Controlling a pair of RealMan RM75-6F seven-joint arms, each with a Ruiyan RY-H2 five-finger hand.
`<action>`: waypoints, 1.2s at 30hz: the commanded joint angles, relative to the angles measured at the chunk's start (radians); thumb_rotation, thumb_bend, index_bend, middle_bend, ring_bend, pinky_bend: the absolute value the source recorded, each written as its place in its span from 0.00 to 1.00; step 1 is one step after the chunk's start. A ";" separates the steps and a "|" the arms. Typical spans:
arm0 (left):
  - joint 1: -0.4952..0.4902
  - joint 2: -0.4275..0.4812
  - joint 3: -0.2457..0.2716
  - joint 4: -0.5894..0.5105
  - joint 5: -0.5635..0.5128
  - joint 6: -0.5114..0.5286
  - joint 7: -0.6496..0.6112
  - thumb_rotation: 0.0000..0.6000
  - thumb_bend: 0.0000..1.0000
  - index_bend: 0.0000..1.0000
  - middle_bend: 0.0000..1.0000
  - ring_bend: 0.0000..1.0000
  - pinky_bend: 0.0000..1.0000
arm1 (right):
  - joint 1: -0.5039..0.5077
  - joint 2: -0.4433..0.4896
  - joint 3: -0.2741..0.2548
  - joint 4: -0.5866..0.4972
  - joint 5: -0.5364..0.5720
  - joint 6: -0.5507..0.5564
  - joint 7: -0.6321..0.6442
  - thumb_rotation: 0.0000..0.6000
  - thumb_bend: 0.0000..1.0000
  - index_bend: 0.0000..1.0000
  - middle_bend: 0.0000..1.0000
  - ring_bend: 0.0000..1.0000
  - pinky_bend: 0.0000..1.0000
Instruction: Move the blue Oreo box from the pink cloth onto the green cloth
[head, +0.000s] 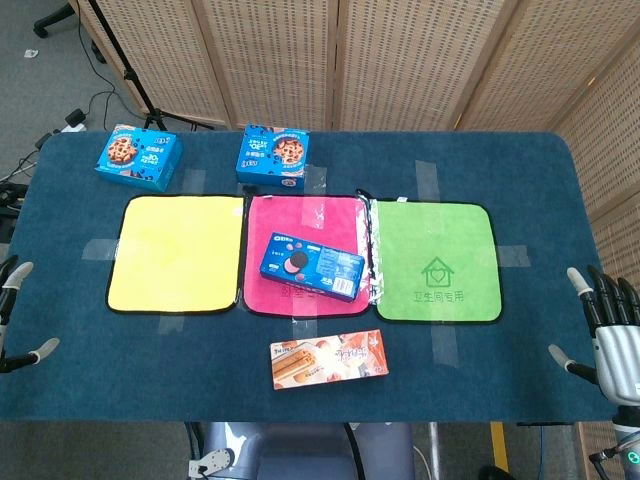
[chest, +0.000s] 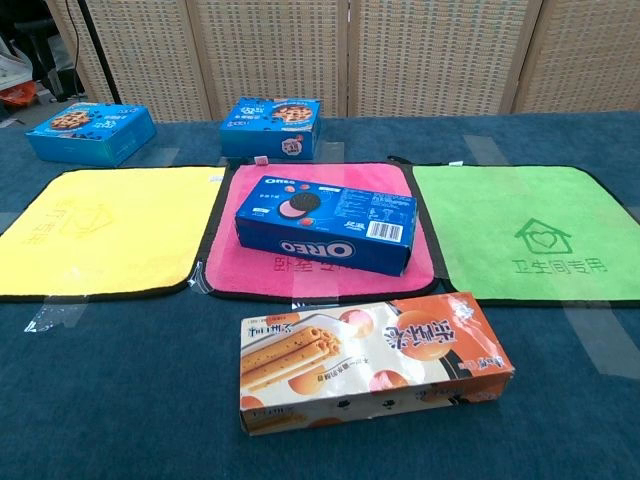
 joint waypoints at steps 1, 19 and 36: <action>0.000 0.001 0.000 0.001 0.000 -0.001 -0.002 1.00 0.00 0.00 0.00 0.00 0.00 | 0.000 0.000 -0.001 0.000 -0.002 -0.001 0.002 1.00 0.00 0.00 0.00 0.00 0.00; -0.018 0.010 -0.022 -0.008 -0.061 -0.045 -0.002 1.00 0.00 0.00 0.00 0.00 0.00 | 0.329 0.146 0.120 -0.033 -0.088 -0.334 0.218 1.00 0.57 0.05 0.00 0.00 0.00; -0.032 -0.008 -0.042 -0.032 -0.116 -0.064 0.067 1.00 0.00 0.00 0.00 0.00 0.00 | 0.764 -0.052 0.248 -0.064 0.102 -0.776 -0.091 1.00 1.00 0.26 0.12 0.02 0.12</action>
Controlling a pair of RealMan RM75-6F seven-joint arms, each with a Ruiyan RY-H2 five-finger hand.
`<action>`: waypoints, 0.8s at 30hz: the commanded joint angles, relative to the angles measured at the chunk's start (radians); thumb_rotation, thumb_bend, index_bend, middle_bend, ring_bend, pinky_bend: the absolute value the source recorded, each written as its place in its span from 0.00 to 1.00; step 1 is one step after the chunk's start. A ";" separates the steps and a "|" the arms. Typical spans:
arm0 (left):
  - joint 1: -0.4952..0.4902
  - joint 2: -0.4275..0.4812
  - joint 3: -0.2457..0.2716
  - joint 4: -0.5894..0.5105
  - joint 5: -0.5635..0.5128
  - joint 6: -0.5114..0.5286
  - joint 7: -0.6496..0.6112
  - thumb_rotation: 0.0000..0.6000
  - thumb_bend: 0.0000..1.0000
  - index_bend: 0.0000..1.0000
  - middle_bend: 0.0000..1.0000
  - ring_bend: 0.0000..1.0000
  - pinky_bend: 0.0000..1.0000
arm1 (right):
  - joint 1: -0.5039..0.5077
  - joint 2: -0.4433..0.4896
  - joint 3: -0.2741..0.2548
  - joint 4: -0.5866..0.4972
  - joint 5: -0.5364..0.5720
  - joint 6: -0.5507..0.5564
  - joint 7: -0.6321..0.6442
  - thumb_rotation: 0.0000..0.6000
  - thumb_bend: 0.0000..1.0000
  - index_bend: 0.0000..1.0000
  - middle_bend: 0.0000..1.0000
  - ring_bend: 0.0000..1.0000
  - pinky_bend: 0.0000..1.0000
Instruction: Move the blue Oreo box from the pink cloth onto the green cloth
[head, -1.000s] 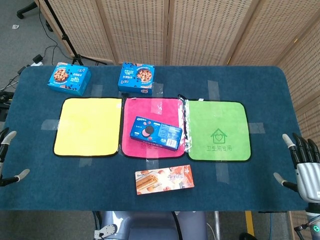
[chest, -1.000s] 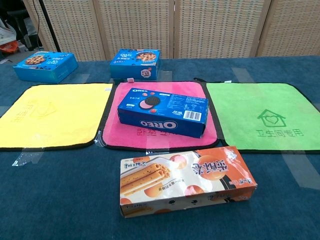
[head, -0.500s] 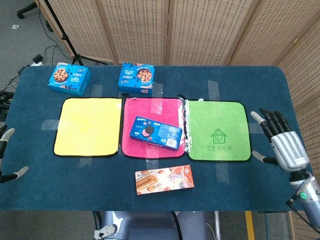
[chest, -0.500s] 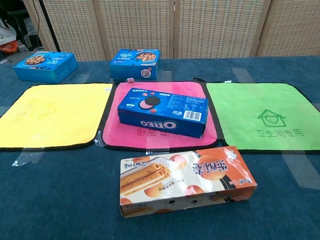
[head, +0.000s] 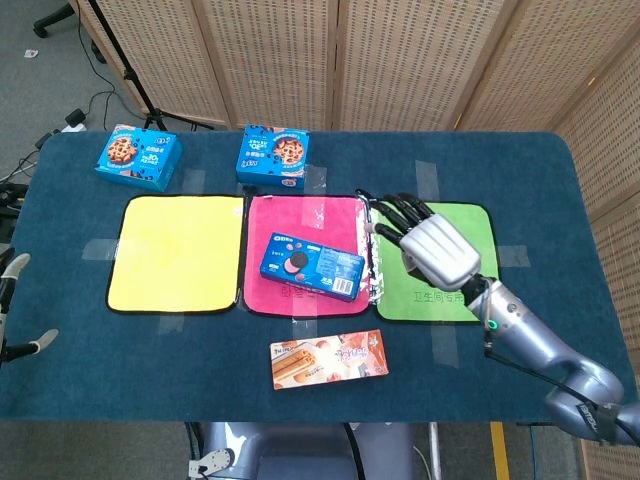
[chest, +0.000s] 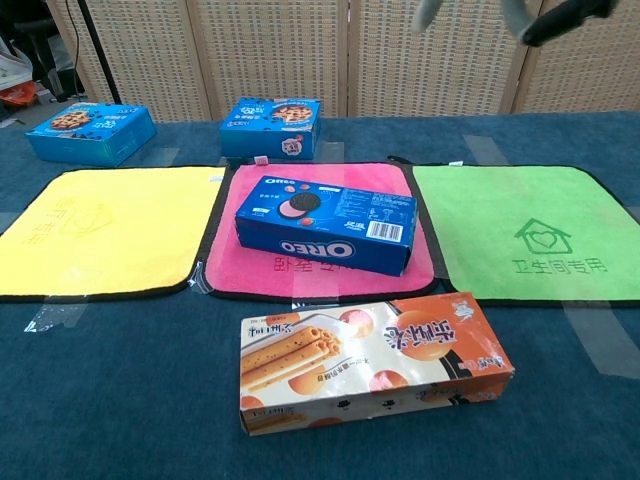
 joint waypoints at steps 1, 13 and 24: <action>-0.005 -0.005 -0.005 -0.005 -0.012 -0.005 0.014 1.00 0.00 0.00 0.00 0.00 0.00 | 0.106 -0.090 0.040 0.019 0.105 -0.104 -0.105 1.00 1.00 0.27 0.13 0.03 0.13; -0.027 -0.008 -0.031 0.008 -0.093 -0.055 0.020 1.00 0.00 0.00 0.00 0.00 0.00 | 0.412 -0.382 0.030 0.149 0.568 -0.221 -0.446 1.00 1.00 0.29 0.18 0.08 0.16; -0.035 -0.009 -0.035 0.023 -0.114 -0.076 0.012 1.00 0.00 0.00 0.00 0.00 0.00 | 0.588 -0.553 -0.026 0.274 0.807 -0.198 -0.585 1.00 1.00 0.30 0.20 0.09 0.16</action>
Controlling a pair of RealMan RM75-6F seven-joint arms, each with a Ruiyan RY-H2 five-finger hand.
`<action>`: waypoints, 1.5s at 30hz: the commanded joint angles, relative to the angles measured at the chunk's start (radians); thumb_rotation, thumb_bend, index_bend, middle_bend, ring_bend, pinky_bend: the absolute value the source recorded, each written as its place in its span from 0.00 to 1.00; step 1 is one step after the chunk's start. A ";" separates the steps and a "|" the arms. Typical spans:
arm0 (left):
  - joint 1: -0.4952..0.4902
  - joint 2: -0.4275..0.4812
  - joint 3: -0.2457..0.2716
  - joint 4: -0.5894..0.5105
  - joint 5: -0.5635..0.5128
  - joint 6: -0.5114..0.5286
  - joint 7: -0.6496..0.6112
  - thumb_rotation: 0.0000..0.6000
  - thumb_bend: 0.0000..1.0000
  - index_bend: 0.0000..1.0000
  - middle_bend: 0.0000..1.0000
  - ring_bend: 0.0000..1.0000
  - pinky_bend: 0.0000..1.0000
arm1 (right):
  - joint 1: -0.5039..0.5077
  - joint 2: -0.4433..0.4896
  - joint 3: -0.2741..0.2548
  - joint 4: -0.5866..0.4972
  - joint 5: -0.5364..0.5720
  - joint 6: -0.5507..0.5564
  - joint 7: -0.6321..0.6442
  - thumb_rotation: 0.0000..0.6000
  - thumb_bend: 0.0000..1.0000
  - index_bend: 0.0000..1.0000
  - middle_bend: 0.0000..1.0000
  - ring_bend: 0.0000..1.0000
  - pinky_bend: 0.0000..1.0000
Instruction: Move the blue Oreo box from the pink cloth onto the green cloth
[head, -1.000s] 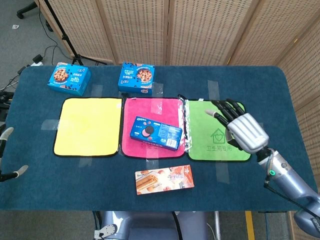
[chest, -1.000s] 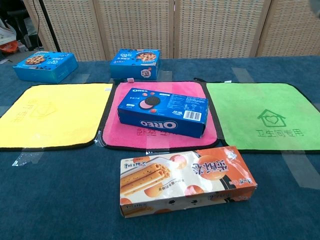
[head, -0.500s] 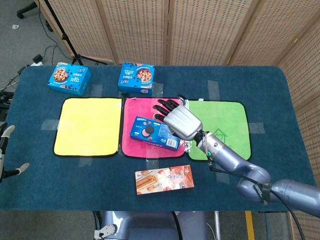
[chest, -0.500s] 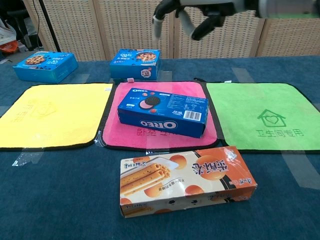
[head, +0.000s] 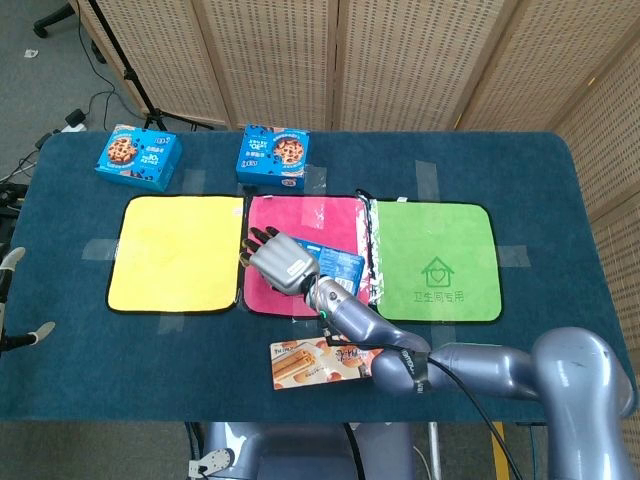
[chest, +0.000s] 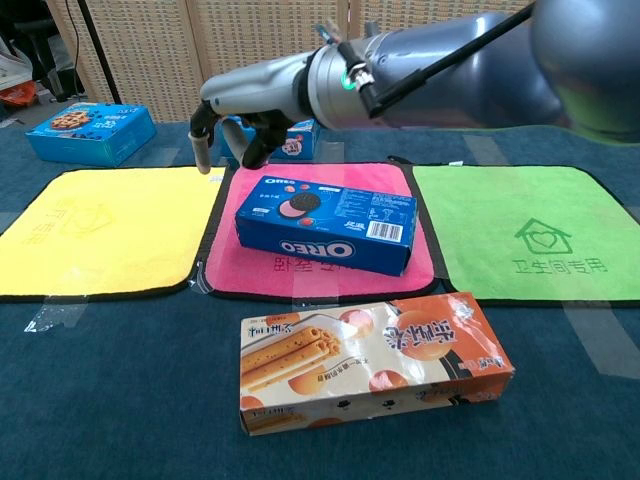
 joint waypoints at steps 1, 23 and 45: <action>-0.001 0.000 -0.001 0.002 -0.005 -0.004 -0.002 1.00 0.00 0.00 0.00 0.00 0.00 | 0.038 -0.038 -0.023 0.041 0.042 0.006 -0.034 1.00 1.00 0.30 0.20 0.10 0.16; -0.015 0.003 -0.018 0.021 -0.067 -0.044 -0.017 1.00 0.00 0.00 0.00 0.00 0.00 | 0.164 -0.247 -0.109 0.355 0.137 -0.045 -0.076 1.00 1.00 0.30 0.20 0.10 0.16; -0.021 -0.012 0.003 0.008 -0.032 -0.043 0.019 1.00 0.00 0.00 0.00 0.00 0.00 | 0.106 0.019 -0.347 0.070 0.130 0.054 -0.228 1.00 1.00 0.41 0.31 0.18 0.19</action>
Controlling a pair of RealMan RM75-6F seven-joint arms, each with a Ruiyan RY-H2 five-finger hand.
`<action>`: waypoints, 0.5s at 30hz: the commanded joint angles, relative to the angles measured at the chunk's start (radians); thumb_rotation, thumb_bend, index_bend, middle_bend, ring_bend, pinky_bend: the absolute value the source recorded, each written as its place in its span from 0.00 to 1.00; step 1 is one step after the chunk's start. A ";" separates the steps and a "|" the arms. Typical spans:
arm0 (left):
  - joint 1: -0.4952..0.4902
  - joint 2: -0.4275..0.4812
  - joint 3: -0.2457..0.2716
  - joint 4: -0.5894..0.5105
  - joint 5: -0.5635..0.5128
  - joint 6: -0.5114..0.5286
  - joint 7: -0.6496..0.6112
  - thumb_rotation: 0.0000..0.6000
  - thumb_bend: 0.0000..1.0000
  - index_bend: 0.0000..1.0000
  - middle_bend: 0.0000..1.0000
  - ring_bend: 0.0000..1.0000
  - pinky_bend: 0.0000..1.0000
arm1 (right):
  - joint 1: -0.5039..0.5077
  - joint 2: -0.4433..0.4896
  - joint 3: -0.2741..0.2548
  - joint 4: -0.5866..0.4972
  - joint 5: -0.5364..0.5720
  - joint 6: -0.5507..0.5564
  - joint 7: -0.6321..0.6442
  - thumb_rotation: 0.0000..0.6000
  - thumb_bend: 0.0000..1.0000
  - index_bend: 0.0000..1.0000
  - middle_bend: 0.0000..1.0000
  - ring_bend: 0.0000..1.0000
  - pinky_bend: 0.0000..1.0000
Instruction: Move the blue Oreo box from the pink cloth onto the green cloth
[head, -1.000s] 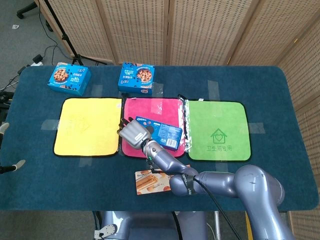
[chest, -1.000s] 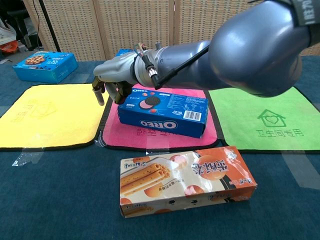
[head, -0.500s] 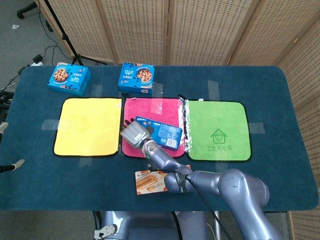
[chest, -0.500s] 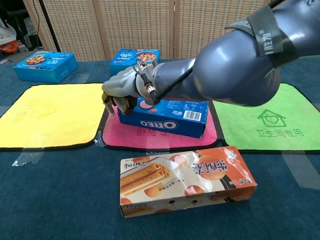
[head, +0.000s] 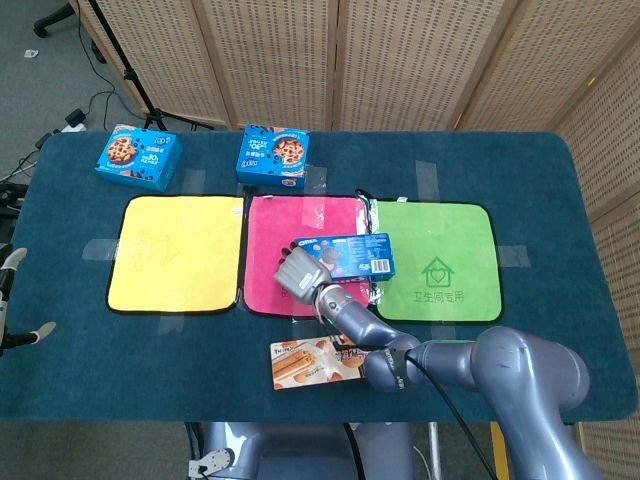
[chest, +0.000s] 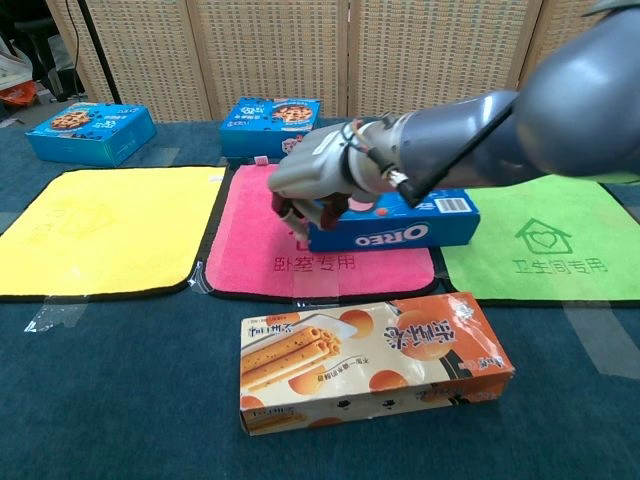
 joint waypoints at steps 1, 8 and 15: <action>-0.004 -0.006 0.004 -0.006 0.004 -0.002 0.015 1.00 0.00 0.00 0.00 0.00 0.00 | -0.034 0.056 -0.042 -0.035 -0.017 0.034 -0.009 1.00 1.00 0.41 0.31 0.18 0.19; -0.010 -0.015 0.008 -0.015 0.007 -0.002 0.045 1.00 0.00 0.00 0.00 0.00 0.00 | -0.079 0.099 -0.065 -0.016 -0.002 0.016 0.035 1.00 1.00 0.41 0.31 0.18 0.20; -0.013 -0.020 0.012 -0.021 0.013 0.000 0.059 1.00 0.00 0.00 0.00 0.00 0.00 | -0.102 0.131 -0.094 0.002 0.039 -0.002 0.040 1.00 1.00 0.41 0.31 0.18 0.21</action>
